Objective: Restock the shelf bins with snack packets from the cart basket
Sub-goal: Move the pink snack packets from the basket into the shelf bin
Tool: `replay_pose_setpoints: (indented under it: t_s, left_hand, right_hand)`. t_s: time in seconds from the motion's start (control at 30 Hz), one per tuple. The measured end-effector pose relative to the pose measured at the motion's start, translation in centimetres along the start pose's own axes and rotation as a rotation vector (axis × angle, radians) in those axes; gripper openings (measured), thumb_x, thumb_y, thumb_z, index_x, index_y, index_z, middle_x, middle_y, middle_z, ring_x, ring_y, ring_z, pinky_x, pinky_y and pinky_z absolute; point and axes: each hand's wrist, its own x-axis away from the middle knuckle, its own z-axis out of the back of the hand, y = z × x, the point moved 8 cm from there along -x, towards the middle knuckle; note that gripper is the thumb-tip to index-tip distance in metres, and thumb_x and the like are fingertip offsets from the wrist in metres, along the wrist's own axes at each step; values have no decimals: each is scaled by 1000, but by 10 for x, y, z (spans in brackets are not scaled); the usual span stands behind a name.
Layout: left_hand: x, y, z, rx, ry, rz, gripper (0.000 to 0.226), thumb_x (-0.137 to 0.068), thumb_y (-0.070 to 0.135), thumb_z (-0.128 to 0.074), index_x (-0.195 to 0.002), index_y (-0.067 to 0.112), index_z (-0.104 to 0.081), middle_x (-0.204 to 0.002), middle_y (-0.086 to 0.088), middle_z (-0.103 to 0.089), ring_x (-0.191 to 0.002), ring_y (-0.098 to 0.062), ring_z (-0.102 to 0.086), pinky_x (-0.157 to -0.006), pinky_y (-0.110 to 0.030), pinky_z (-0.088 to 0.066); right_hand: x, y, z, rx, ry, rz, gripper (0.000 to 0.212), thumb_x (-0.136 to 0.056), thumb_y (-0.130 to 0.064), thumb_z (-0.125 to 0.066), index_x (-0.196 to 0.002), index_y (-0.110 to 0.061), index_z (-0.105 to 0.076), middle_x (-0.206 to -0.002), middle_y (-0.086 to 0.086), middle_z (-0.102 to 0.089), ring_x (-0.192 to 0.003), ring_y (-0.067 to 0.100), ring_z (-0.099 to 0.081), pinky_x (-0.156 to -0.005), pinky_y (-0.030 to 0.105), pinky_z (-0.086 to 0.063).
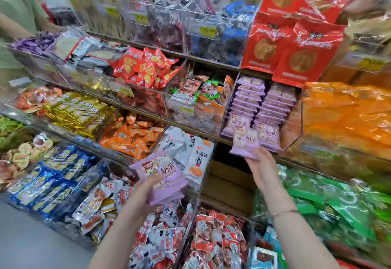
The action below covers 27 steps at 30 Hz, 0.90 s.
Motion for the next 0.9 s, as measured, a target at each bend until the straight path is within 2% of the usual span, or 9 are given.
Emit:
replay_pose_setpoints:
  t_s: [0.1,0.2,0.3,0.37,0.43,0.53,0.63,0.77,0.9]
  left_hand:
    - [-13,5,-7,1,-32,25,59,-60,31,-70,-114,12,-54,-104,-13,-67,-75,-23,-66,-63,-31,-51]
    - [-25,7,-11,39,-63,65,59,-59,28,-73,-113,10,-55,-112,-17,-66,-82,-26,-67,-60,-30,-54]
    - [-35,10,-16,42,-96,87,72,-59,28,-74,-124,7,-51,-119,-20,-63,-92,-30,-66,-63,-31,-54]
    - [-43,15,-19,14,-111,81,74,-58,29,-74,-125,9,-48,-121,-18,-61,-93,-29,-66,-62,-30,-55]
    - [-49,20,-24,-20,-144,82,79,-55,32,-75,-126,16,-46,-125,-12,-58,-102,-29,-64,-69,-31,-53]
    - [-63,23,-31,-43,-191,116,82,-51,32,-85,-123,14,-49,-129,-13,-56,-110,-30,-61,-76,-33,-51]
    - [-76,25,-44,3,-246,164,82,-59,25,-81,-133,10,-48,-130,-14,-58,-108,-31,-63,-79,-37,-55]
    - [-81,26,-68,-78,-314,172,78,-56,32,-84,-126,19,-53,-125,-1,-60,-106,-20,-63,-71,-30,-53]
    - [-81,20,-85,-44,-394,176,71,-65,29,-82,-127,6,-56,-113,-12,-70,-93,-25,-70,-72,-33,-55]
  right_hand:
    - [-43,-28,-19,56,31,62,12,-98,-10,-46,-107,-16,-51,-147,13,-38,-129,24,-45,-102,36,-40]
    - [-75,-41,-35,302,60,113,36,-99,-18,-46,-131,-3,-46,-137,12,-49,-114,22,-56,-86,27,-49]
    - [-90,-52,-48,1015,132,270,17,-96,-20,-48,-104,-10,-60,-116,13,-59,-101,32,-59,-74,29,-44]
    - [-94,-57,-51,1473,200,383,16,-94,-23,-53,-100,-10,-61,-115,15,-55,-111,35,-51,-84,34,-40]
    - [-98,-56,-49,1670,193,388,35,-94,-29,-52,-111,1,-60,-127,19,-51,-121,34,-44,-99,36,-36]
    - [-87,-58,-42,1628,221,300,46,-94,-32,-50,-121,5,-53,-134,21,-47,-126,33,-38,-104,38,-34]
    - [-46,-61,-55,1517,272,447,47,-92,-29,-56,-130,-1,-48,-134,17,-46,-127,30,-39,-101,36,-36]
    - [12,-4,-87,1194,-69,167,25,-92,-36,-56,-107,-18,-64,-95,-2,-63,-79,13,-56,-68,14,-41]
    - [50,28,-105,982,-212,20,16,-88,-35,-62,-92,-20,-64,-90,4,-68,-81,11,-57,-76,28,-45]
